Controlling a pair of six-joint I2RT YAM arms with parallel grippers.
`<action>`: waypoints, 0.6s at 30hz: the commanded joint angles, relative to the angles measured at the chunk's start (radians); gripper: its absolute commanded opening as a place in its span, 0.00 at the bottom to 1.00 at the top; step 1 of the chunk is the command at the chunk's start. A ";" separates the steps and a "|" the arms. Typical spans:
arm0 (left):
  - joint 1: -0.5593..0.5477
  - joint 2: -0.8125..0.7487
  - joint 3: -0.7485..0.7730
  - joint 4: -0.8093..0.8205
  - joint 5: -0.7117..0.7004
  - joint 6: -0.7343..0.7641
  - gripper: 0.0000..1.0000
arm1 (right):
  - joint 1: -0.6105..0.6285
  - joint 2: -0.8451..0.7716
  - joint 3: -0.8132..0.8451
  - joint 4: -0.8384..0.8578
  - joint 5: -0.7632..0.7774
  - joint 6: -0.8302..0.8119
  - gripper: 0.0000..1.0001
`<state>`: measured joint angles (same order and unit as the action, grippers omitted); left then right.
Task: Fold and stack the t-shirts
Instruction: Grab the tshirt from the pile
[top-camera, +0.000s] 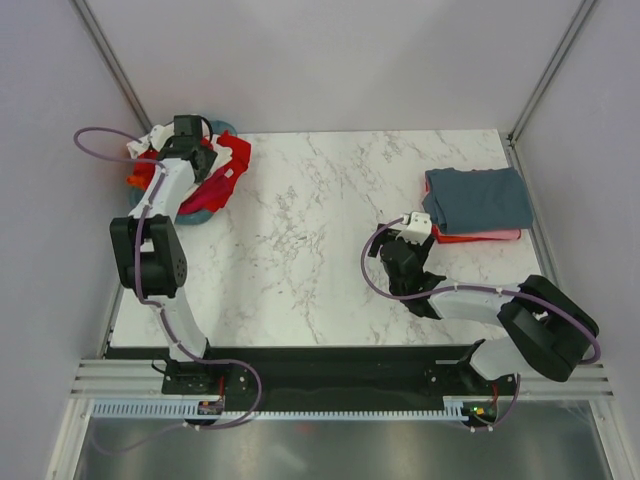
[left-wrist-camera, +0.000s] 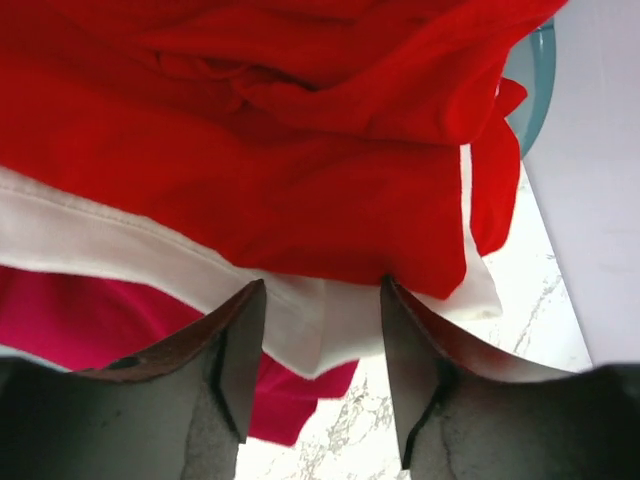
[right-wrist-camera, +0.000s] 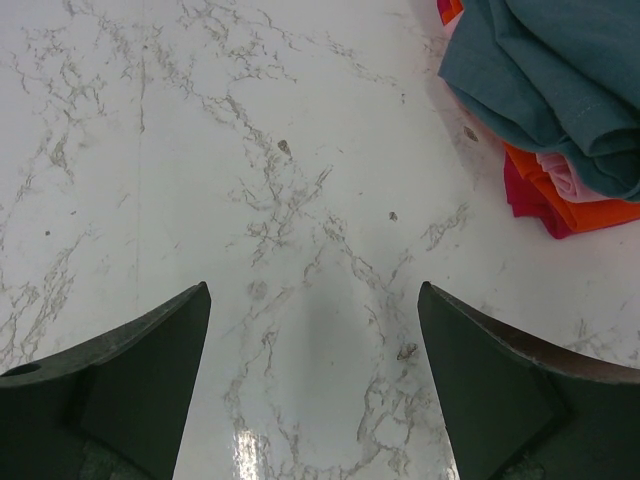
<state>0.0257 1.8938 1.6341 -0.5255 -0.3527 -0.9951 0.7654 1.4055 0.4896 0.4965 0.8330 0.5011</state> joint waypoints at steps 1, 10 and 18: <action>-0.003 0.051 0.069 0.021 -0.037 -0.022 0.54 | -0.005 -0.019 0.012 0.022 0.020 0.010 0.93; -0.006 0.033 0.095 0.039 0.029 0.007 0.49 | -0.015 -0.013 0.024 0.001 0.011 0.016 0.93; -0.012 0.042 0.112 0.074 0.135 0.084 0.72 | -0.018 0.004 0.040 -0.019 -0.003 0.022 0.93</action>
<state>0.0231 1.9537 1.6970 -0.5014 -0.2752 -0.9703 0.7509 1.4055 0.4919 0.4847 0.8318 0.5053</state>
